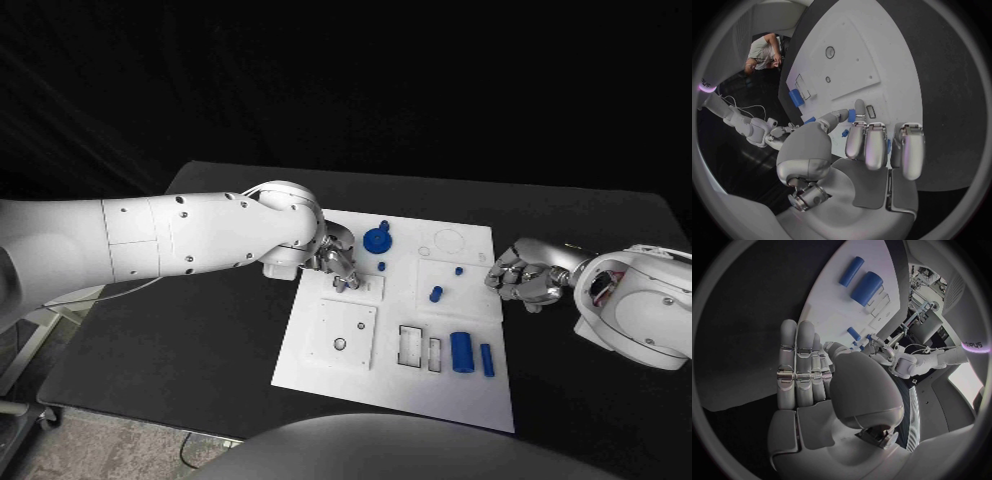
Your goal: Assemble the parts on the task board
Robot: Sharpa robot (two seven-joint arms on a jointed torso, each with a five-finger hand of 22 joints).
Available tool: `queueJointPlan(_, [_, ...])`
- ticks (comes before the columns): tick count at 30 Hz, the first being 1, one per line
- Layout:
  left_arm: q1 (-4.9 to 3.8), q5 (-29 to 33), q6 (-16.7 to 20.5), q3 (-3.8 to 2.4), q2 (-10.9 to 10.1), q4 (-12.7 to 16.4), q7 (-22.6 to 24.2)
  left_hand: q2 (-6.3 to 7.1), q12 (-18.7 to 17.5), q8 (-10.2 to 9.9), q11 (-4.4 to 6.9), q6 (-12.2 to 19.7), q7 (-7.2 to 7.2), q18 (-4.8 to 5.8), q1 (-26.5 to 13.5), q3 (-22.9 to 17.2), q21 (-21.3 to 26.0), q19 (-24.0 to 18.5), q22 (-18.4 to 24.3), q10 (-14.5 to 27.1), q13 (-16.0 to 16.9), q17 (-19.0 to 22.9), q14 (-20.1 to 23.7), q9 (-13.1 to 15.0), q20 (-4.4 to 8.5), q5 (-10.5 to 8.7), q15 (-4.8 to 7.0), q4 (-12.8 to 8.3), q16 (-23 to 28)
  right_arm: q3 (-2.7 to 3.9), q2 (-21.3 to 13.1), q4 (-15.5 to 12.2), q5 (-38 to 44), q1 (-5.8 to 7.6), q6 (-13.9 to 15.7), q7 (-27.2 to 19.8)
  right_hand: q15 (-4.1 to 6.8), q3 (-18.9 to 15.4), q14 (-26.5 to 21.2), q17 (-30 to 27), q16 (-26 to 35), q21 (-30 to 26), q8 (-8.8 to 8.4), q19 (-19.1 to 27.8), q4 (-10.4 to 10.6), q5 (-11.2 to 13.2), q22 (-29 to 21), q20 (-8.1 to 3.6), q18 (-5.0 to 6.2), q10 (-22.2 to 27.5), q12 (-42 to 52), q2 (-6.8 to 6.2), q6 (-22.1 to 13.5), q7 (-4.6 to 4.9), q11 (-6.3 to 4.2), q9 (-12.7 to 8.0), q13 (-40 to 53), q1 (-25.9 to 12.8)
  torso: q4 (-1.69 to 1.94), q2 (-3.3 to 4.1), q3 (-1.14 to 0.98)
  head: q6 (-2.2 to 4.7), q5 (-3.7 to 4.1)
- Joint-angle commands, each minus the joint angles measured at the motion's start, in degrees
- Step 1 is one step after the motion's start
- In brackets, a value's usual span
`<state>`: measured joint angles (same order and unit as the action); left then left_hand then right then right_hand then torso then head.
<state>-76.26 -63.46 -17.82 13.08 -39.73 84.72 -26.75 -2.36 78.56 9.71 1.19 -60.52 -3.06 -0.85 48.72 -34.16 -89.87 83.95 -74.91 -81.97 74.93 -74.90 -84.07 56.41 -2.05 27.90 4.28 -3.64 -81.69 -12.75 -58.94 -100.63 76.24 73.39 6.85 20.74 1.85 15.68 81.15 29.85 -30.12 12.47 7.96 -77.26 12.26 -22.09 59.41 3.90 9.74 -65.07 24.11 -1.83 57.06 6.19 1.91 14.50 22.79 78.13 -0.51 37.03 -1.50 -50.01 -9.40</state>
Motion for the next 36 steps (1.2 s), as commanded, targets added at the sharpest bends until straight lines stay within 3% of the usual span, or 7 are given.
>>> queueJointPlan(1, [0.21,-0.9,-2.6,0.21,-0.2,0.1,-0.2,-0.33,-0.4,0.4,0.13,-0.1,0.33,0.84,0.2,-2.4,-0.1,6.0,-15.1,-0.1,8.7,-12.4,-4.3,0.1,-0.06,0.08,0.03,-2.7,0.5,0.00,0.1,0.1,0.2,-0.06,-0.8,0.6,-0.01,0.5,-0.2,0.0,0.4,-0.3,0.11,0.3,0.0,-0.2,-0.1,0.19,0.57,-0.2,-0.4,0.19,0.0,0.24,0.19,0.1,-0.1,0.3,0.02,-0.01,0.00,0.01,-0.04])
queueJointPlan(13, [0.23,-1.2,-1.7,0.21,0.2,0.1,0.0,-0.30,-0.8,0.4,0.06,0.0,0.26,0.78,0.0,-2.4,0.2,5.9,-15.0,0.2,8.5,-12.2,-4.2,0.1,-0.08,-0.31,-0.01,-2.8,1.0,0.00,0.1,0.1,0.2,-0.12,-1.1,0.8,-0.01,0.5,-0.1,0.0,0.4,-0.3,0.11,0.3,0.0,-0.2,-0.1,0.20,0.58,-0.2,-0.4,0.20,0.0,0.24,0.20,0.1,-0.2,0.3,-0.03,0.07,0.01,0.01,-0.07])
queueJointPlan(19, [0.23,-1.3,-0.7,0.21,0.3,0.0,0.1,-0.89,-1.0,0.2,-0.06,0.2,0.21,0.75,-1.6,-1.3,0.3,5.8,-15.0,0.3,8.4,-12.2,-4.1,0.1,-0.23,-5.27,-0.15,-1.7,1.3,0.00,0.1,0.1,0.2,-0.13,-1.2,0.8,-0.02,0.5,-0.1,0.0,0.4,-0.3,0.11,0.3,0.0,-0.2,-0.1,0.20,0.58,-0.2,-0.4,0.19,0.0,0.24,0.21,0.1,-0.2,0.3,-0.05,0.06,-0.01,0.01,-0.02])
queueJointPlan(22, [0.23,-1.3,-0.4,0.21,0.3,0.0,0.1,-1.00,-1.0,0.1,-0.13,0.1,0.19,0.73,-2.9,0.2,0.4,5.8,-14.9,0.4,8.4,-12.1,-4.1,-0.1,-0.32,-9.31,-0.23,-0.2,1.4,0.00,0.1,0.1,0.2,-0.15,-1.3,0.8,-0.02,0.5,-0.1,0.0,0.4,-0.3,0.11,0.3,0.0,-0.2,-0.1,0.20,0.58,-0.2,-0.4,0.19,0.0,0.24,0.21,0.1,-0.2,0.3,-0.01,0.06,0.01,0.01,0.01])
queueJointPlan(32, [0.24,-1.2,-0.3,0.21,0.2,0.1,0.2,0.34,-1.7,-0.9,-0.47,0.0,-0.15,0.60,-7.4,7.3,1.0,5.5,-14.8,1.0,8.1,-12.0,-3.9,-1.3,-0.58,-19.21,-0.53,5.3,2.1,0.00,0.0,0.2,0.2,-0.27,-1.3,0.9,-0.02,0.5,-0.1,0.0,0.4,-0.3,0.11,0.3,0.0,-0.2,-0.1,0.20,0.58,-0.2,-0.4,0.19,0.0,0.24,0.21,0.1,-0.2,0.3,0.01,0.02,0.01,0.01,0.08])
queueJointPlan(36, [0.24,-1.2,-0.3,0.21,0.1,0.1,0.3,1.08,-1.8,-1.2,-0.58,0.0,-0.25,0.54,-8.7,10.0,1.3,5.4,-14.7,1.1,8.1,-11.9,-3.8,-1.6,-0.67,-20.32,-0.62,7.0,2.3,0.00,0.0,0.2,0.2,-0.32,-1.4,1.0,-0.03,0.5,-0.1,0.0,0.4,-0.4,0.12,0.3,0.0,-0.2,-0.1,0.21,0.58,-0.2,-0.5,0.19,0.0,0.25,0.22,0.1,-0.2,0.2,0.00,0.00,0.01,0.01,0.04])
